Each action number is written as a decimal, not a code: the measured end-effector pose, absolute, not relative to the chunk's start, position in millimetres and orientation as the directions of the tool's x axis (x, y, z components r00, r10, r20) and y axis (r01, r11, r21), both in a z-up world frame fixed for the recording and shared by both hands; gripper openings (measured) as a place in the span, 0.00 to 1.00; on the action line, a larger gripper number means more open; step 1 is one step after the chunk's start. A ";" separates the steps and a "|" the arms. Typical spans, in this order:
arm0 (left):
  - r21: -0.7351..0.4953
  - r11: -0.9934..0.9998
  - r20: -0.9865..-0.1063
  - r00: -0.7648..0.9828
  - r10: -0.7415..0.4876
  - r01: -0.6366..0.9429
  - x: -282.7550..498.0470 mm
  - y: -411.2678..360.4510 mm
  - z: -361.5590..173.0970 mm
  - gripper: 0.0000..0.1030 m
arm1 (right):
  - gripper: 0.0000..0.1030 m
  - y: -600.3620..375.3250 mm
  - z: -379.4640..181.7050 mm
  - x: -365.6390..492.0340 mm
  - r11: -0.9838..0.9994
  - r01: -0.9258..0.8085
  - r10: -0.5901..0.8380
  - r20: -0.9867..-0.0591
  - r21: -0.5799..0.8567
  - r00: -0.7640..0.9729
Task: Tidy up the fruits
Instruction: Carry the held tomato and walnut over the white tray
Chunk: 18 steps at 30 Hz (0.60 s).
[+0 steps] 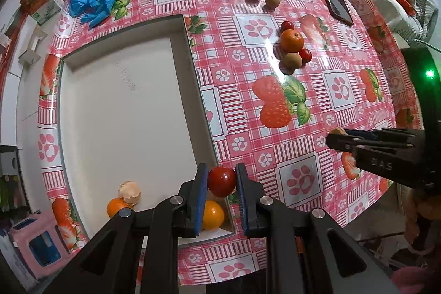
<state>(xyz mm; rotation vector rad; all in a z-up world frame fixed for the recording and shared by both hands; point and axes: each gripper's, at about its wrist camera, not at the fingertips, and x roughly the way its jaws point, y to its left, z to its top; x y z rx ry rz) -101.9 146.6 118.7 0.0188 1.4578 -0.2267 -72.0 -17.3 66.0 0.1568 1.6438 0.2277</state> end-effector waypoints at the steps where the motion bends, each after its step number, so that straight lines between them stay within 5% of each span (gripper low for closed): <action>1: -0.123 0.979 -0.985 0.100 -0.140 0.163 -102.9 147.8 120.7 0.21 | 0.25 -35.2 67.0 -65.8 0.969 -0.035 0.242 -0.967 0.245 -0.086; 18: -0.112 0.992 -0.980 0.163 -0.119 0.050 -114.5 199.4 132.9 0.21 | 0.25 -22.6 117.8 -56.6 0.957 -0.155 0.241 -0.970 0.244 -0.036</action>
